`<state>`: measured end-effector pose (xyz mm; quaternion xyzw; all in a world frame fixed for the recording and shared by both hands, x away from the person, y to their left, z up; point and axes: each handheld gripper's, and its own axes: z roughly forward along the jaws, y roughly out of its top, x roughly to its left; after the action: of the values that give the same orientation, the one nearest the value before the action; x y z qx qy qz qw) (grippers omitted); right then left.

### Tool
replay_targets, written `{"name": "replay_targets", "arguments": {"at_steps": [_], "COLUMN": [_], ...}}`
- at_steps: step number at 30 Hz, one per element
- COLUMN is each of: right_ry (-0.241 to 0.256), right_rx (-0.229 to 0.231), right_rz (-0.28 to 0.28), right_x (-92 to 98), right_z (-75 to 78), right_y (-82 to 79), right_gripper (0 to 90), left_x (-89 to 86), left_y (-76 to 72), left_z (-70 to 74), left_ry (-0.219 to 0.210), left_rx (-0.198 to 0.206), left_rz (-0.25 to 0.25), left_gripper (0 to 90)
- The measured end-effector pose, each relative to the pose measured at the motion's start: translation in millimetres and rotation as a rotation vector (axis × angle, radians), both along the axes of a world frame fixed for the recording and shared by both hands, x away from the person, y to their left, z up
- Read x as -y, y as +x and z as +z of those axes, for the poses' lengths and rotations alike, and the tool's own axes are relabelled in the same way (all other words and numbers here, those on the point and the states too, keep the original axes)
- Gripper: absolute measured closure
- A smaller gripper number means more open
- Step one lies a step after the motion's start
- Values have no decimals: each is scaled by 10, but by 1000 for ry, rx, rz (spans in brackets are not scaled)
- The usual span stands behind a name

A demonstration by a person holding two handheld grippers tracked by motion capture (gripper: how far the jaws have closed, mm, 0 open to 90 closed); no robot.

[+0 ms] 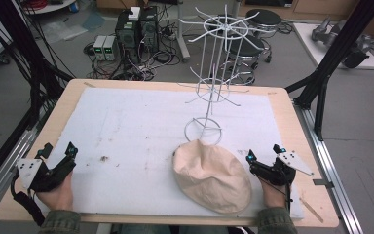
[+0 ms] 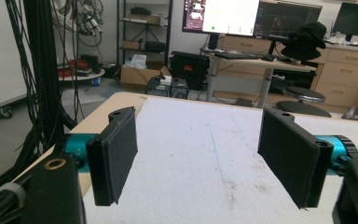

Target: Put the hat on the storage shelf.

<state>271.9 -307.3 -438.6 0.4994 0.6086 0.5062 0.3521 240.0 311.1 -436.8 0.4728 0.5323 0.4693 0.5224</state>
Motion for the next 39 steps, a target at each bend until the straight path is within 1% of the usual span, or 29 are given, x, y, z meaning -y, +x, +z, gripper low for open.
{"name": "replay_targets", "arguments": {"at_steps": [5,7,9,10,12,15,18,19,21,25,27,30,32,35,36,39], "right_ry": [12,29,33,29,21,16,8,7,-1,17,19,22,28,17,17,-8], "right_rx": [15,21,40,55,67,75,73,66,69,71,64,57,45,39,39,30], "right_rz": [19,34,46,52,61,77,114,124,138,146,148,169,188,223,223,268], "right_x": [-19,-23,-25,-27,-37,-61,-74,-83,-98,-125,-145,-174,-200,-257,-257,-342], "right_z": [42,84,143,175,213,253,283,292,318,364,382,395,400,409,409,417], "right_y": [-13,-27,-50,-64,-79,-99,-102,-101,-104,-121,-124,-126,-127,-128,-128,-132], "right_gripper": [42,41,38,38,38,38,38,38,38,39,39,39,39,39,39,39], "left_x": [36,67,80,81,78,70,64,64,64,62,57,62,67,67,67,69], "left_y": [21,38,43,46,51,48,45,45,39,40,49,55,54,53,53,60], "left_z": [-5,-9,-9,-9,-11,-7,-5,-5,-2,-2,-7,-12,-11,-11,-11,-15], "left_ry": [10,20,26,26,28,24,22,22,21,21,21,23,22,23,23,25], "left_rx": [-7,-11,-10,-9,-11,-9,-6,-6,-7,-7,-11,-20,-17,-17,-17,-22], "left_rz": [-17,-30,-35,-36,-36,-35,-33,-33,-35,-35,-36,-33,-32,-32,-32,-33], "left_gripper": [280,273,270,270,269,268,268,268,268,268,268,275,276,276,276,281]}}
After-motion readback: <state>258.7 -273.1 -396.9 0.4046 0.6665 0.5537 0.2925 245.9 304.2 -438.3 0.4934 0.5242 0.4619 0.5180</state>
